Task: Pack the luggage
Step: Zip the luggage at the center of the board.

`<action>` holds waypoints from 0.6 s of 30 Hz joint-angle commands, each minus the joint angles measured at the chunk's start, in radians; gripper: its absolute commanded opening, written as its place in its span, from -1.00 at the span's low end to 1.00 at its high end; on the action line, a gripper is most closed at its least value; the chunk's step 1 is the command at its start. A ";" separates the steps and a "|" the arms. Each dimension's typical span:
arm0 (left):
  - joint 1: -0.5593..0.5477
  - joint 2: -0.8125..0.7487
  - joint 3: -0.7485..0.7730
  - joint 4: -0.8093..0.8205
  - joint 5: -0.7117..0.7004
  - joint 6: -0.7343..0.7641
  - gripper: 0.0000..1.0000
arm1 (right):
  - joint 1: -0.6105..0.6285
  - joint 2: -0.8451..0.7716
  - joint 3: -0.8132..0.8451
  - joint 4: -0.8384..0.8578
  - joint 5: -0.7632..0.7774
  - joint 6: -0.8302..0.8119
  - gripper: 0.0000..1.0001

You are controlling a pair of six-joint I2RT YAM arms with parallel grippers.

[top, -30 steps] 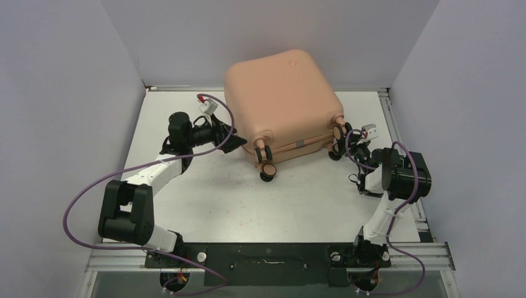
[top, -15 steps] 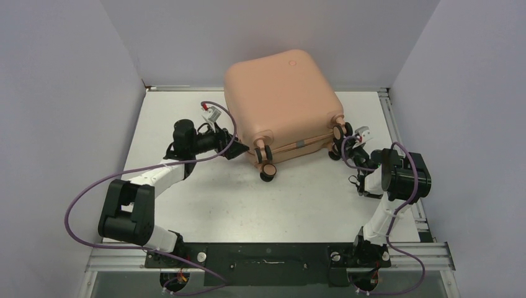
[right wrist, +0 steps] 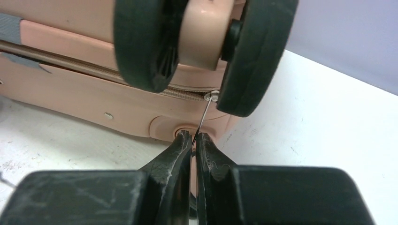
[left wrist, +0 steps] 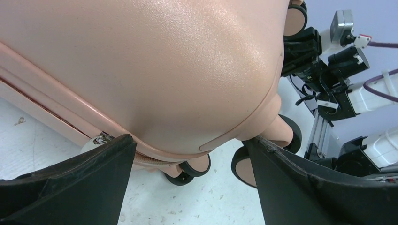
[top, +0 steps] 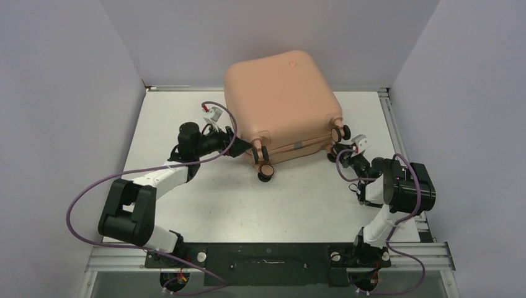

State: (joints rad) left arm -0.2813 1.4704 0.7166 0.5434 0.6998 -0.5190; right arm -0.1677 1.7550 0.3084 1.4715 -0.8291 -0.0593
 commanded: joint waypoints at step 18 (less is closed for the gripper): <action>-0.047 0.028 0.010 0.060 -0.081 -0.048 0.84 | 0.054 -0.218 0.042 -0.126 0.112 -0.260 -0.30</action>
State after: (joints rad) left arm -0.3161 1.4776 0.7166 0.5583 0.6384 -0.5552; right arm -0.1081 1.5570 0.2878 1.3651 -0.8555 -0.2550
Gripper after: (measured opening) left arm 0.923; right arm 0.259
